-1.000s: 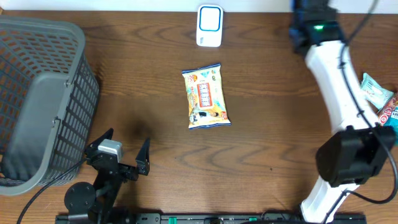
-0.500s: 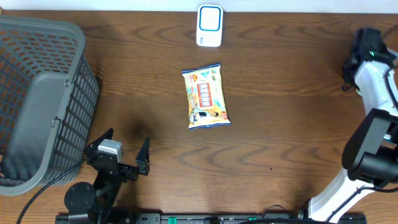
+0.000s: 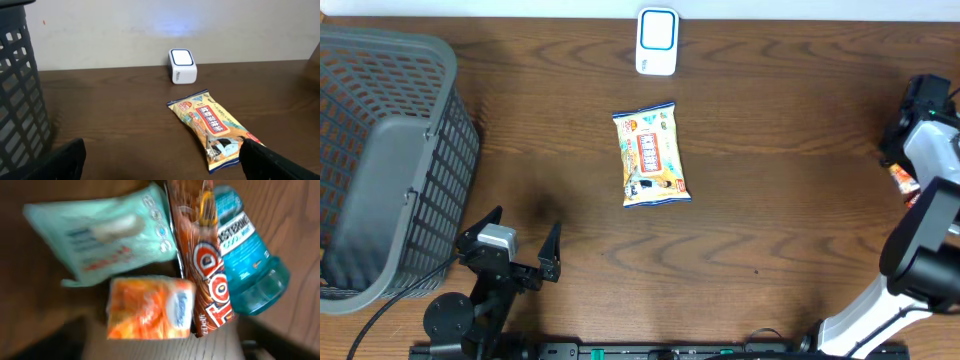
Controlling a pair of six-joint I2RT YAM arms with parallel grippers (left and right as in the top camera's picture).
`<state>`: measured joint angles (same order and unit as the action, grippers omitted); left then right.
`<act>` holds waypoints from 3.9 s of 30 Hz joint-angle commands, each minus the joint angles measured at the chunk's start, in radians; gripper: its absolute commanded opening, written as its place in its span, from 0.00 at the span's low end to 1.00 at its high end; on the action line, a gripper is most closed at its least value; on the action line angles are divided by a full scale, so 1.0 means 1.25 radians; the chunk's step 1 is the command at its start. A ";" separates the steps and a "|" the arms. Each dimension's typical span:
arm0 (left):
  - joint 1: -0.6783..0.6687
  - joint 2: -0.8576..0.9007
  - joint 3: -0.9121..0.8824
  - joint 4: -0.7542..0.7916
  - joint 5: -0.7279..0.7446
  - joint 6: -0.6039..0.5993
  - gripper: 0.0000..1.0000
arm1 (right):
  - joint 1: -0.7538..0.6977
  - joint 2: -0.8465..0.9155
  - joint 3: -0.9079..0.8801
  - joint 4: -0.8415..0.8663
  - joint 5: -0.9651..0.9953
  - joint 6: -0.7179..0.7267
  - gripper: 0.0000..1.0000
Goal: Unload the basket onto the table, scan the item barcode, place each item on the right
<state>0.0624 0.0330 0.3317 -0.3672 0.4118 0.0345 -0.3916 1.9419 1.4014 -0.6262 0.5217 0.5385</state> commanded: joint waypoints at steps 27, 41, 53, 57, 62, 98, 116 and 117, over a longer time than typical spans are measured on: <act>-0.003 -0.002 0.005 0.001 -0.004 0.011 0.98 | 0.710 -0.028 0.045 0.119 -0.384 -0.190 0.99; -0.003 -0.002 0.005 0.001 -0.004 0.011 0.98 | 0.868 0.109 0.045 0.201 -0.230 -0.177 0.98; -0.003 -0.002 0.005 0.001 -0.004 0.011 0.98 | 0.905 0.198 0.045 0.117 -0.191 -0.120 0.66; -0.003 -0.002 0.005 0.001 -0.004 0.011 0.98 | 0.898 0.196 0.047 0.048 -0.233 -0.120 0.01; -0.003 -0.002 0.005 0.001 -0.005 0.011 0.98 | 0.855 0.160 0.099 -0.068 -0.398 -0.142 0.01; -0.003 -0.002 0.005 0.001 -0.005 0.011 0.98 | 0.872 0.110 0.211 -0.066 -0.678 -0.190 0.99; -0.003 -0.002 0.005 0.001 -0.004 0.011 0.98 | 1.027 0.276 0.211 -0.068 -0.205 0.330 0.76; -0.003 -0.002 0.005 0.001 -0.004 0.011 0.98 | 1.029 0.285 0.211 -0.077 -0.214 0.337 0.72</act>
<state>0.0624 0.0330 0.3317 -0.3676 0.4114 0.0345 0.8959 2.2322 1.6718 -0.6956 0.2977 0.8570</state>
